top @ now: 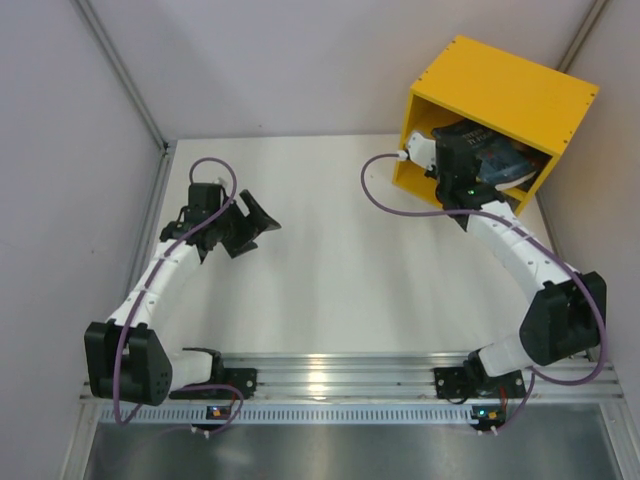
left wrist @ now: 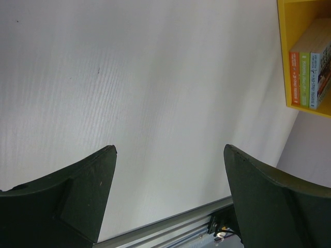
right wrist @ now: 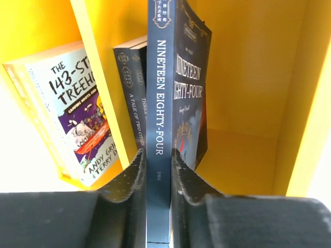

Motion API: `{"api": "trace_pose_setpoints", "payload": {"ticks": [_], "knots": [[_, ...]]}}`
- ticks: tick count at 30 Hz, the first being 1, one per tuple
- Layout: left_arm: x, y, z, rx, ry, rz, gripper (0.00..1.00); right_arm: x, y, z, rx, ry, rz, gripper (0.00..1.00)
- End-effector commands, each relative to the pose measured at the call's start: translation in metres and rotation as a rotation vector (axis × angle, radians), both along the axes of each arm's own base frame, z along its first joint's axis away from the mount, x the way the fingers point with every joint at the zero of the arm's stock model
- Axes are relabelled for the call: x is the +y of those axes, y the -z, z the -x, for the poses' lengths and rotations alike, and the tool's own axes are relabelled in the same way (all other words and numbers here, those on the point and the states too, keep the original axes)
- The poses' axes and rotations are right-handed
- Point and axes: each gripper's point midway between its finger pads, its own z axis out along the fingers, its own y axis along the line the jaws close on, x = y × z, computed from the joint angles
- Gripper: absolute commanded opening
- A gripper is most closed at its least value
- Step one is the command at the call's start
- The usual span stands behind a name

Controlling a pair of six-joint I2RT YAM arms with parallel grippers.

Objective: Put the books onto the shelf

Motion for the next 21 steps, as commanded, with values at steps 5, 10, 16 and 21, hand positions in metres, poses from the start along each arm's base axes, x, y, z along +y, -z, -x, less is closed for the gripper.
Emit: {"api": "trace_pose_setpoints", "payload": {"ticks": [5,10,16,21], "knots": [[-0.001,-0.015,-0.005,-0.077,0.013,0.016,0.89,-0.009,-0.044,0.006,-0.128,0.004,0.006,0.0],[0.001,-0.017,-0.007,-0.081,0.021,-0.006,0.89,-0.024,-0.048,0.002,-0.159,0.028,0.028,0.0],[0.001,-0.019,-0.009,-0.084,0.016,-0.005,0.89,-0.049,-0.044,0.001,-0.18,0.082,0.048,0.07],[0.001,-0.021,-0.01,-0.093,0.016,-0.001,0.89,-0.053,-0.049,0.002,-0.217,0.106,-0.002,0.25]]}}
